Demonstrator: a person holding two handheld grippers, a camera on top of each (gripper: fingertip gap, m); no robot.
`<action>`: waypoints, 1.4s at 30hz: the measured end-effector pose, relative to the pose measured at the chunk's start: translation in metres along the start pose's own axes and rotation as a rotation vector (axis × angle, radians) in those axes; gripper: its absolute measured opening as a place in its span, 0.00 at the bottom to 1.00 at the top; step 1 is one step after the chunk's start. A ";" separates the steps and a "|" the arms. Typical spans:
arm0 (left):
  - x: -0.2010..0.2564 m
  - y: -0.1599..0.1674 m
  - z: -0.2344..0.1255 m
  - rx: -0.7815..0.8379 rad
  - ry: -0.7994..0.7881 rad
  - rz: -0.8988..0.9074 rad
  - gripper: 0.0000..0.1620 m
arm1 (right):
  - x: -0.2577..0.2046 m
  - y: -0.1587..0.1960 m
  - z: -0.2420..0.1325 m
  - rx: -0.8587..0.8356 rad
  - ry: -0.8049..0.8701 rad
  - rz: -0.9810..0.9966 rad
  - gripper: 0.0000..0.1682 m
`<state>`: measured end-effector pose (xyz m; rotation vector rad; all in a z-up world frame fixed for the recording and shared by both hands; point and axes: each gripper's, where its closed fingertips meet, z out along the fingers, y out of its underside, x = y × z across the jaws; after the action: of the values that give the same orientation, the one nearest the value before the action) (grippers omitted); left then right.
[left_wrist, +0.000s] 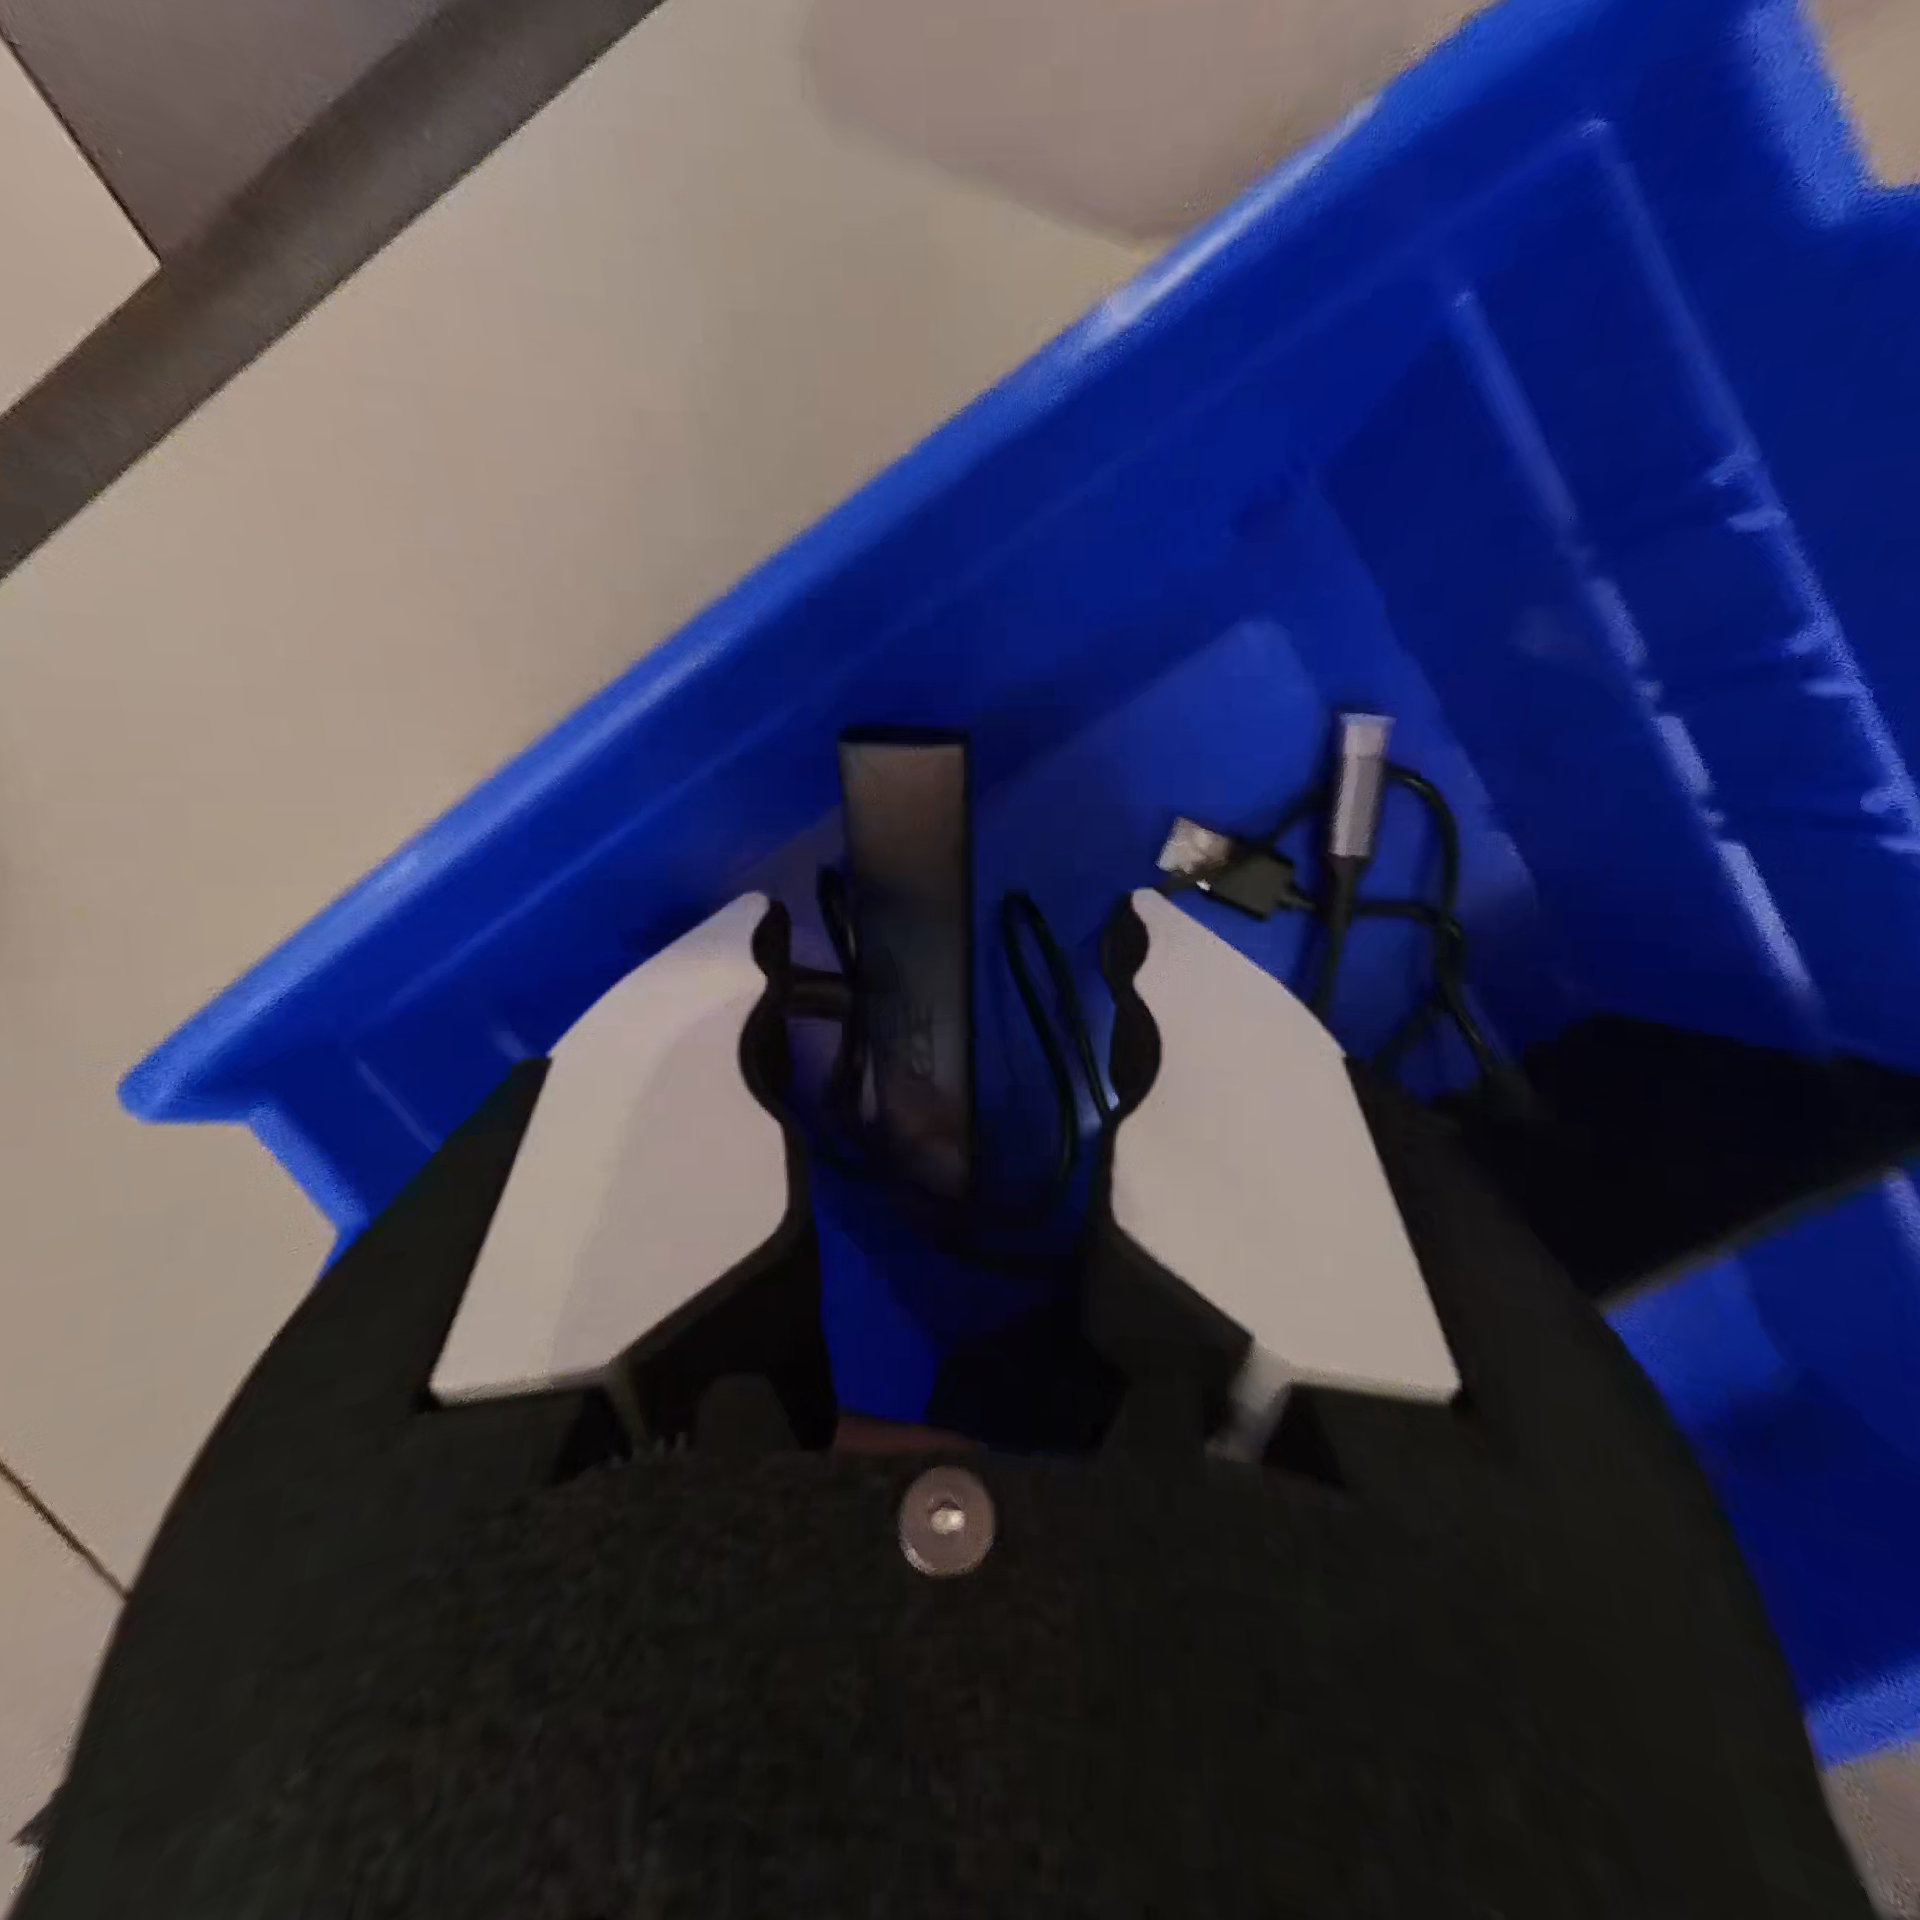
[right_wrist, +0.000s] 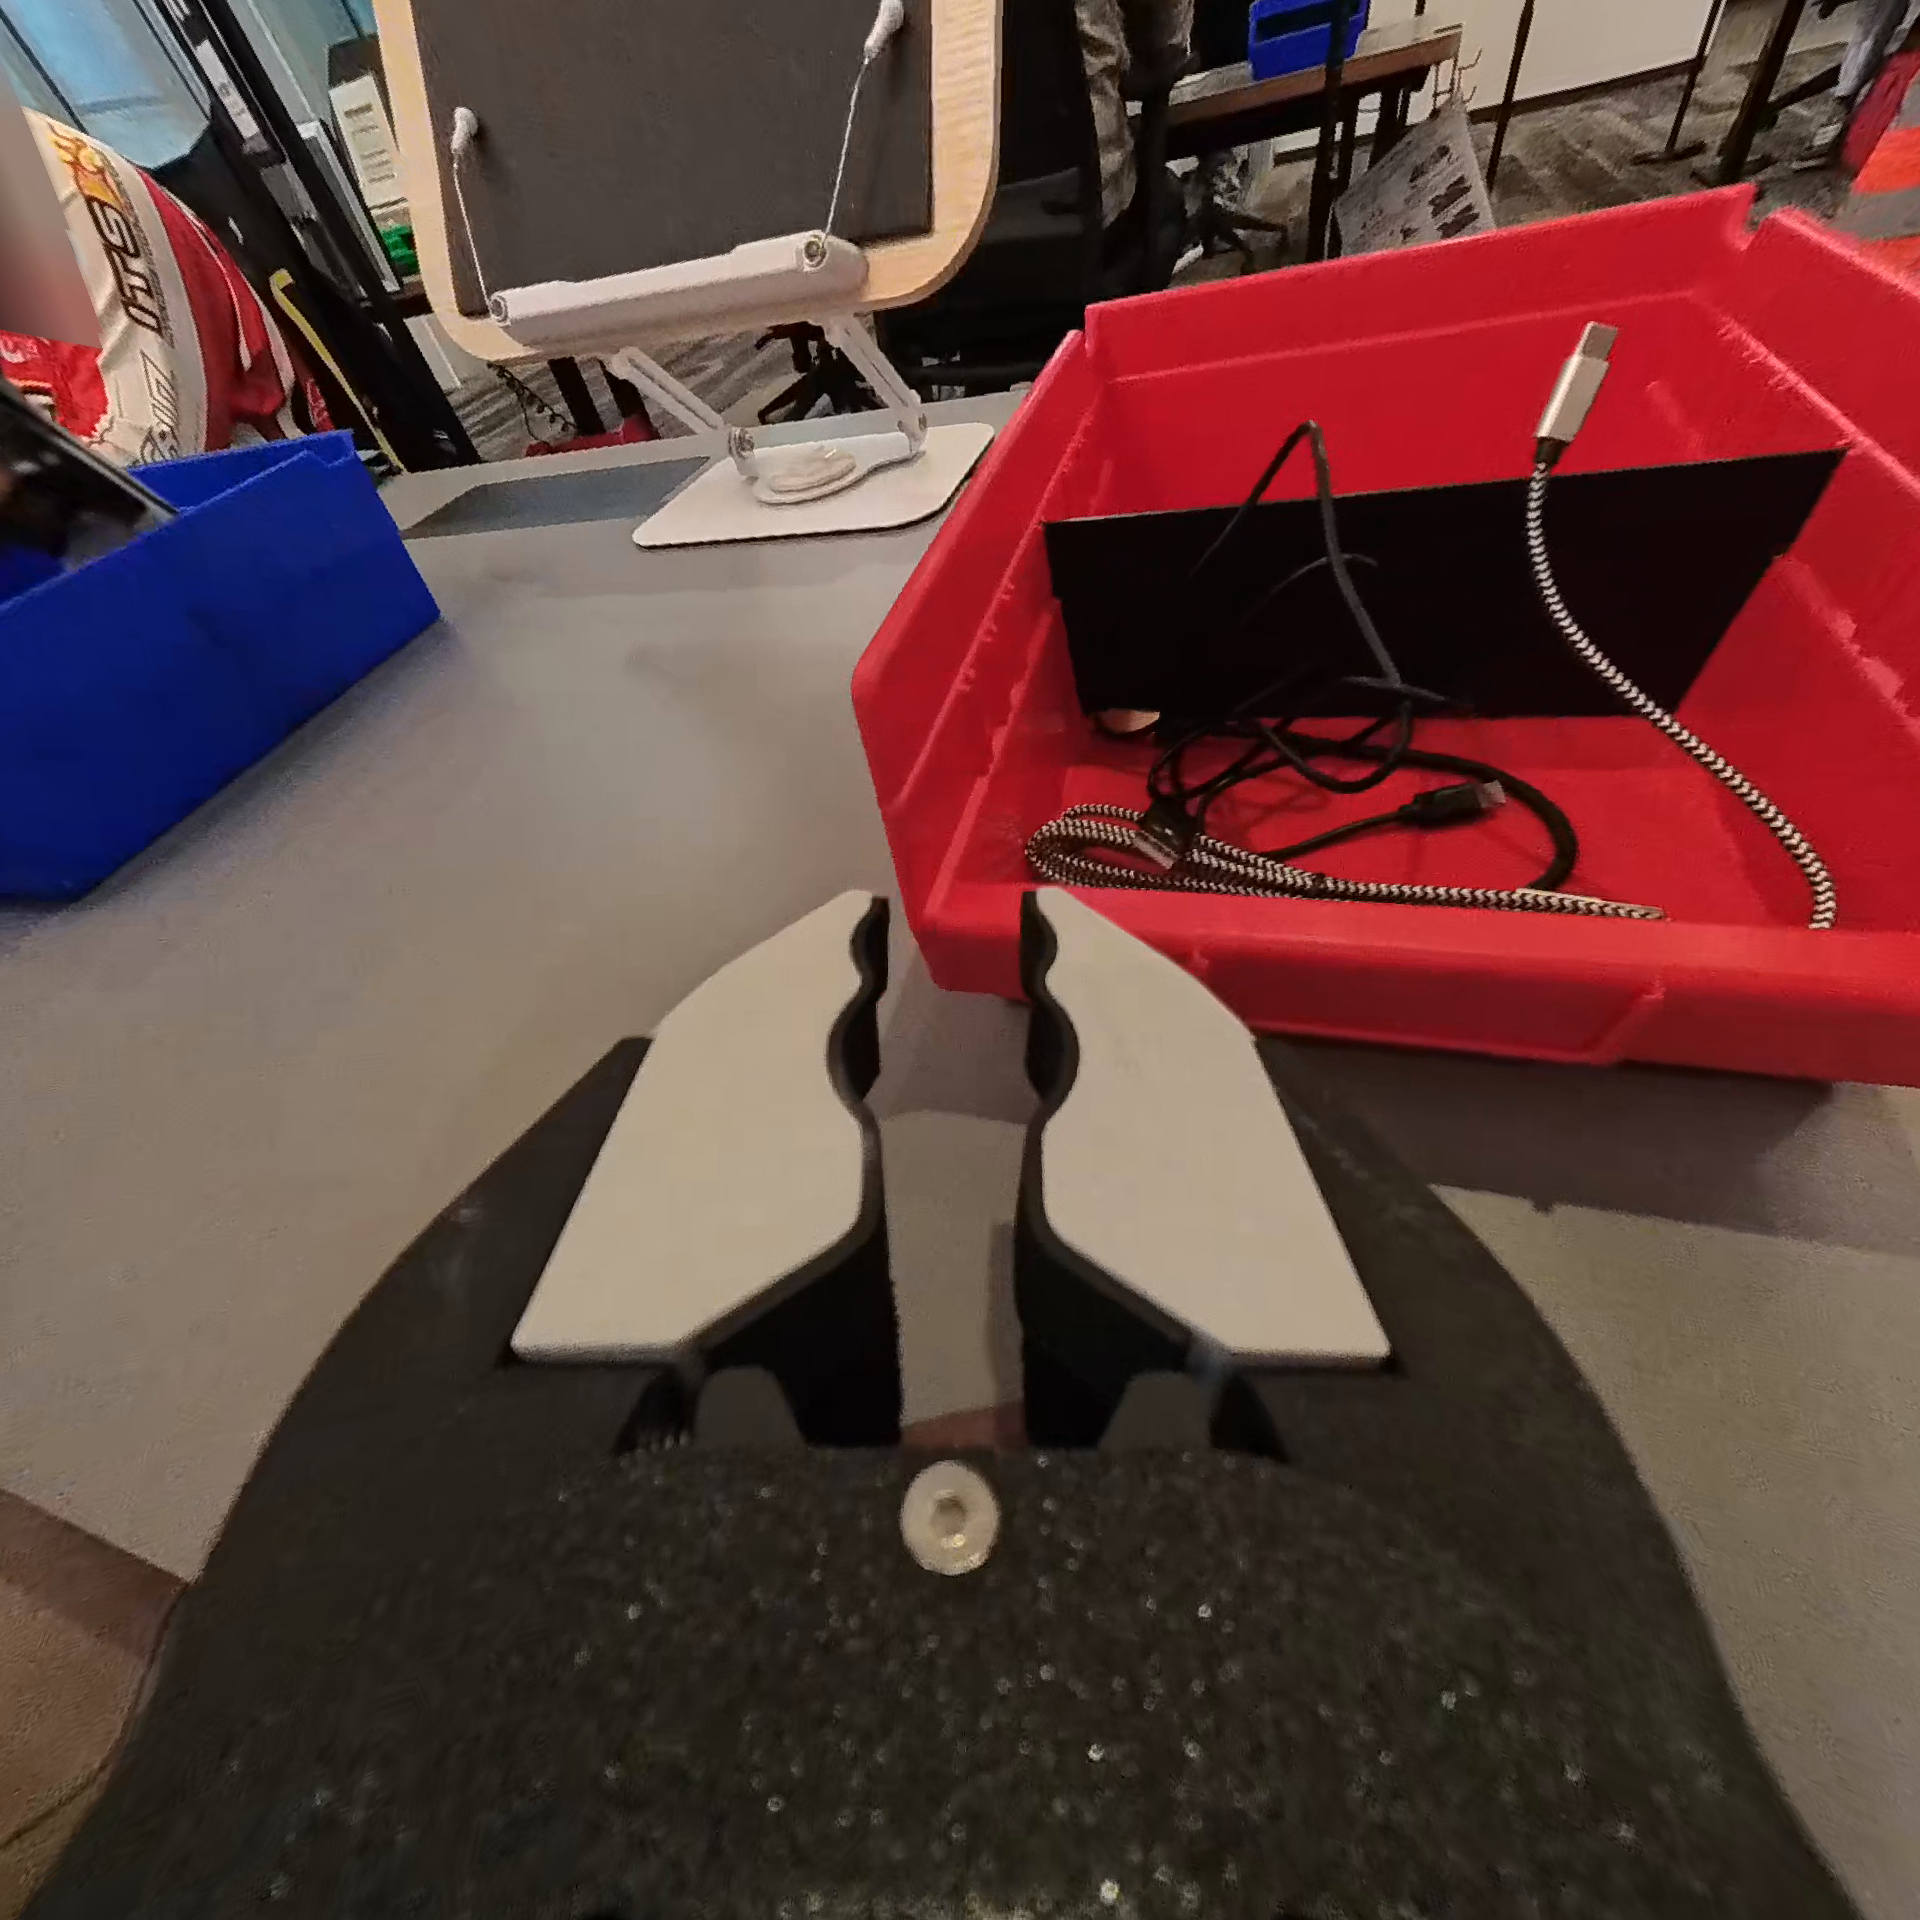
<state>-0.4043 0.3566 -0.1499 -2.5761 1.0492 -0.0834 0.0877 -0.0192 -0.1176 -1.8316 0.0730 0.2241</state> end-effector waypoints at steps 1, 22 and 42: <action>-0.001 -0.001 0.004 -0.007 -0.021 0.004 0.34 | 0.000 0.001 0.000 -0.005 -0.004 -0.003 0.14; 0.201 -0.088 -0.330 1.036 -0.234 0.740 0.14 | -0.084 -0.027 0.006 0.055 -0.297 -0.114 0.15; 0.465 -0.028 -0.316 1.381 0.765 0.891 0.14 | -0.202 -0.120 -0.020 0.152 -1.144 0.102 0.26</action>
<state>-0.1085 -0.0397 0.1183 -0.7147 1.4778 -1.1253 -0.0877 -0.0196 0.0394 -1.3235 -0.5960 1.2546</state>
